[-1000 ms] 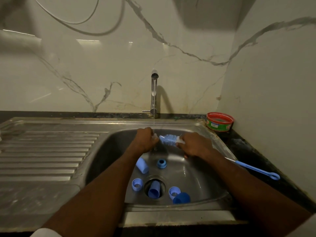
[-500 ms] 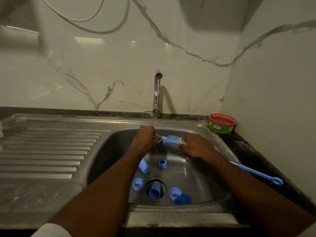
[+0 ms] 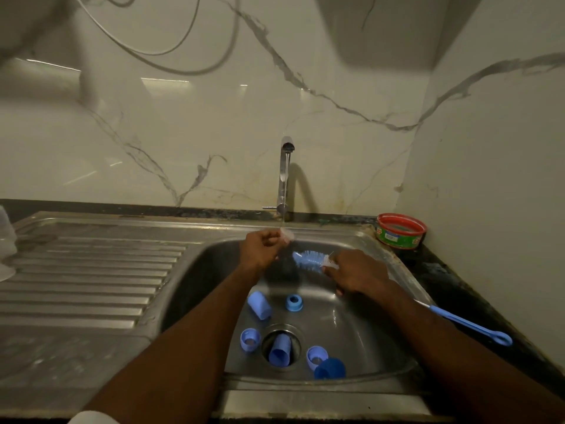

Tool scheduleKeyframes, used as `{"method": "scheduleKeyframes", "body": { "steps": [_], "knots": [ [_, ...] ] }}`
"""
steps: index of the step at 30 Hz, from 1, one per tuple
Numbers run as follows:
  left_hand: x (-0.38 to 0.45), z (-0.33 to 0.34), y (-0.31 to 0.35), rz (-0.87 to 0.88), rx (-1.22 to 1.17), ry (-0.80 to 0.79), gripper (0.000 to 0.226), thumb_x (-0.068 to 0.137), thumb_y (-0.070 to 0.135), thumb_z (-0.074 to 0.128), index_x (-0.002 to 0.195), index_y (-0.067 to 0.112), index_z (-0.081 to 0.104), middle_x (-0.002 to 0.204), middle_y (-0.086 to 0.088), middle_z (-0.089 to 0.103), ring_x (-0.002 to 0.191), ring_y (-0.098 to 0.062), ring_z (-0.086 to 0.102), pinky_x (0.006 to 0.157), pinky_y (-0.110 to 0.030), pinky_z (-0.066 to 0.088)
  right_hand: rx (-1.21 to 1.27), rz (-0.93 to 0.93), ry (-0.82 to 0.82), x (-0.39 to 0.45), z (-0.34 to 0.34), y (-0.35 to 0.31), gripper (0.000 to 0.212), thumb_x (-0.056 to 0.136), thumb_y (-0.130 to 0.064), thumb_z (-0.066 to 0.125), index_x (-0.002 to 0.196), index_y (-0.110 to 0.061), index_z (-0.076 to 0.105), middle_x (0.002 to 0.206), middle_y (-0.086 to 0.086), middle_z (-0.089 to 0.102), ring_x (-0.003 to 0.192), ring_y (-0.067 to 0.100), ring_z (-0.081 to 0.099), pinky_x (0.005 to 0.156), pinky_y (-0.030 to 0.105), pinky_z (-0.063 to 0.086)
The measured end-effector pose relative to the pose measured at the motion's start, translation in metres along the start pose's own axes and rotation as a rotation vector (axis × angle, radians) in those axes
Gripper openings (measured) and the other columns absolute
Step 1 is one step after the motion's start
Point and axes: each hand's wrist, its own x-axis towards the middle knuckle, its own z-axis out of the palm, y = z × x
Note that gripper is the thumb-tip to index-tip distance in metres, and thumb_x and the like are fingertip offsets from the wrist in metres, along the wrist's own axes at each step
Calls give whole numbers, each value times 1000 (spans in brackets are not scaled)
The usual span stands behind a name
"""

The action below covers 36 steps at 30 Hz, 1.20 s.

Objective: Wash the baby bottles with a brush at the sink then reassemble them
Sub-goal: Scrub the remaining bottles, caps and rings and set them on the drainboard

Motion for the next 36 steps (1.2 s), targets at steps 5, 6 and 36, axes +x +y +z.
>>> {"method": "scheduleKeyframes", "body": {
  "steps": [5,6,36],
  "knots": [
    [0,2,3,7,80,-8,27,91,20,74,116,15,67,105,-4,73,92,-15,72,81,-32,61,-12,-11,8,-3,-4,-1,23,100,-48,54,98,-27,64,81,-3,68,76,9,64,88,40,54],
    [0,2,4,-16,124,-25,24,91,18,73,114,13,67,104,-7,74,90,-16,72,80,-33,62,-3,-8,9,-3,-3,0,23,99,-49,54,97,-28,64,80,-3,68,75,9,64,88,40,55],
    [-52,-61,52,468,851,339,27,94,48,66,108,24,67,104,6,61,87,-4,53,71,-24,40,-179,-142,339,-48,-26,-47,33,99,-46,54,125,-26,61,116,5,68,100,25,64,83,39,49]
  ]
}}
